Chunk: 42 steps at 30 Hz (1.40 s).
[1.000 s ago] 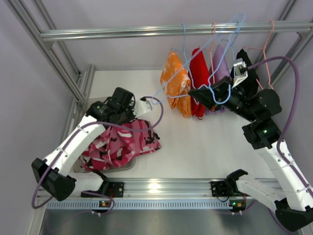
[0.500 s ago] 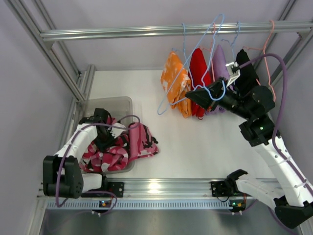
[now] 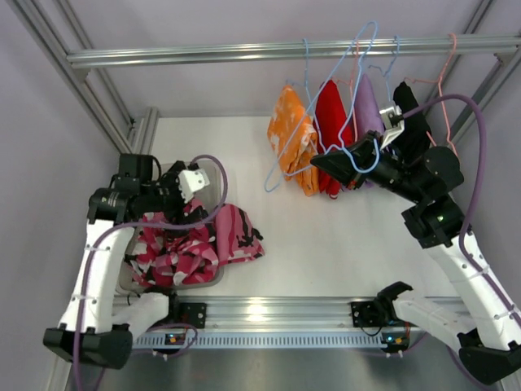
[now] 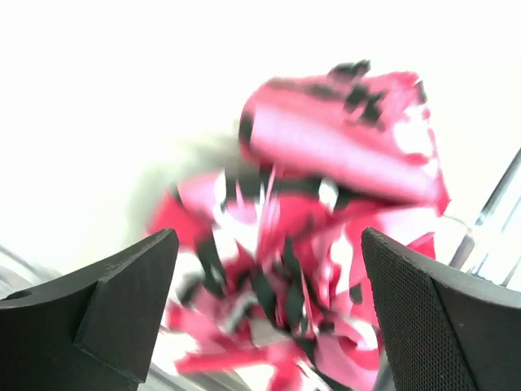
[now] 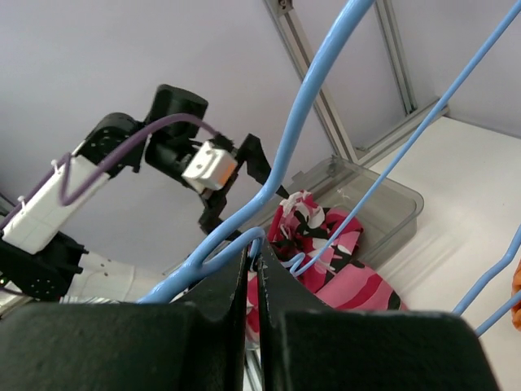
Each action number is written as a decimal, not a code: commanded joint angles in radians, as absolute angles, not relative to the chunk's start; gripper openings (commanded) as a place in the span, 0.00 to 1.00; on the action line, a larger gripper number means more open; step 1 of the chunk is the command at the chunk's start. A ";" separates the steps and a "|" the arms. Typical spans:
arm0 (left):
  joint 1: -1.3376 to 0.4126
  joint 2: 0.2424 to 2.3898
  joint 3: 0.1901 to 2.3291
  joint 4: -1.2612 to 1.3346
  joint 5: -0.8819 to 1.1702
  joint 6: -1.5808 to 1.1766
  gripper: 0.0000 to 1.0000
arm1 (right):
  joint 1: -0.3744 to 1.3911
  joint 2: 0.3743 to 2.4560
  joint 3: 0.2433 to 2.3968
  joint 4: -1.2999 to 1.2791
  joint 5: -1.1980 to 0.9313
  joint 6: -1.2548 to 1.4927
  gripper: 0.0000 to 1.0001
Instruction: Remove the trousers from the hanger
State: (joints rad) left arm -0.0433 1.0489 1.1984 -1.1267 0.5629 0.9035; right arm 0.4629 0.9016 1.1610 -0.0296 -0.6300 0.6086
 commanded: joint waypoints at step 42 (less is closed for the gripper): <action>-1.011 1.408 1.017 -0.592 -0.343 0.514 0.00 | 0.477 0.888 1.200 -0.048 -0.653 0.563 0.00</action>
State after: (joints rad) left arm -1.0168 1.5829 0.9752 -0.6849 -0.2474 0.5438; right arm 0.4648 0.8951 1.1614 -0.0643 -0.6384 0.5755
